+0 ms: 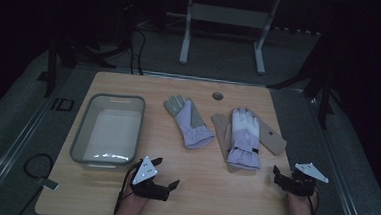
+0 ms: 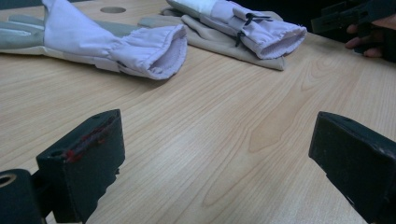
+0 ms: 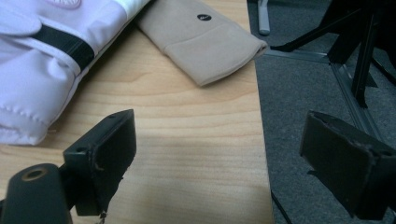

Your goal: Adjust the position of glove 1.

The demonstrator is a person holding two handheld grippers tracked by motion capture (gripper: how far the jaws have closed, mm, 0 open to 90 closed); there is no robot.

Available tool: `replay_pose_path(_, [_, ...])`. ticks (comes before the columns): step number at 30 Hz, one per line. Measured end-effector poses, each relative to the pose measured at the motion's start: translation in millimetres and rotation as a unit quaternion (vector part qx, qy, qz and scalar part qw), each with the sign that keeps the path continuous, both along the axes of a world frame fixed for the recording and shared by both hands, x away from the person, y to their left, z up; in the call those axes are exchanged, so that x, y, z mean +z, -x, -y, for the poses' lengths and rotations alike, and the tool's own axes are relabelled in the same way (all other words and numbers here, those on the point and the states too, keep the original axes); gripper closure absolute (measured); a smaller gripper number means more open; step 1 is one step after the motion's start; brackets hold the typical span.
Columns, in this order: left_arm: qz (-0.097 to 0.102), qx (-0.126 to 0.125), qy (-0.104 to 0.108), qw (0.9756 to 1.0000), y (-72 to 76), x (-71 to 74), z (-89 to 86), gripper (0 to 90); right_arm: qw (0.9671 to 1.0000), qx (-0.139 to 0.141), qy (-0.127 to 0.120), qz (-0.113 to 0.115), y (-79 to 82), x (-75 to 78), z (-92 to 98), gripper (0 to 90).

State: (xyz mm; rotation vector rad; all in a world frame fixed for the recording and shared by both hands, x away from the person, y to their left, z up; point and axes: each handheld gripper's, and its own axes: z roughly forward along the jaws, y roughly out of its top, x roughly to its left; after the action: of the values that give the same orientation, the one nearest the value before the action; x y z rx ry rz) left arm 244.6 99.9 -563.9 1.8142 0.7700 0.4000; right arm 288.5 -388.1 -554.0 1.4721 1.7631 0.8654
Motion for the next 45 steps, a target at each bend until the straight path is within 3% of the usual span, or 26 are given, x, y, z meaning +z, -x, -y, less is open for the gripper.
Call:
replay_pose_path(3, [0.004,0.0,-0.004,1.0,1.0,0.1,0.6,3.5,0.9999,0.001,0.013,-0.005,0.9,-0.3,0.6,10.6])
replay_pose_path(13, [0.003,-0.002,-0.003,1.0,0.8,0.1,0.3,3.8,0.9997,0.011,-0.002,-0.021,-3.3,5.5,3.1,10.6])
replay_pose_path(17, [-0.002,0.0,0.009,1.0,-0.1,-0.1,-2.2,3.7,0.9992,0.01,-0.017,-0.035,-9.4,20.7,10.3,10.6])
replay_pose_path(21, [0.001,-0.001,0.008,1.0,0.3,-0.2,-2.0,3.7,0.9997,0.005,-0.001,-0.022,-13.2,32.5,10.7,10.6])
replay_pose_path(22, [0.002,-0.002,0.007,1.0,0.4,-0.2,-1.6,3.7,0.9998,0.005,0.001,-0.018,-15.4,40.7,9.4,14.8])
replay_pose_path(26, [-0.001,-0.003,0.008,1.0,0.3,-0.2,-2.0,3.7,0.9983,0.028,-0.035,-0.037,-23.7,51.1,8.8,14.3])
replay_pose_path(31, [-0.001,-0.004,0.004,1.0,0.2,-0.1,-1.2,3.7,0.9978,0.048,-0.037,-0.028,-32.2,64.9,-4.0,13.4])
replay_pose_path(36, [-0.001,-0.004,0.004,1.0,0.0,-0.2,-0.8,3.7,0.9949,0.075,-0.054,-0.039,-44.1,84.1,-16.8,11.8])
replay_pose_path(39, [-0.001,-0.004,0.004,1.0,0.0,-0.2,-0.9,3.8,0.9947,0.081,-0.054,-0.033,-47.3,91.6,-22.2,11.6])
replay_pose_path(41, [-0.001,-0.004,0.004,1.0,0.0,-0.2,-0.9,3.8,0.9935,0.098,-0.047,-0.031,-52.9,104.5,-35.3,11.6])
replay_pose_path(43, [-0.001,-0.004,0.004,1.0,0.1,-0.2,-0.9,3.7,0.9948,0.086,-0.044,-0.033,-58.4,111.1,-44.9,13.3])
replay_pose_path(45, [-0.001,-0.004,0.004,1.0,0.1,-0.1,-0.9,3.8,0.9937,0.095,-0.048,-0.035,-63.6,116.2,-53.2,11.4])
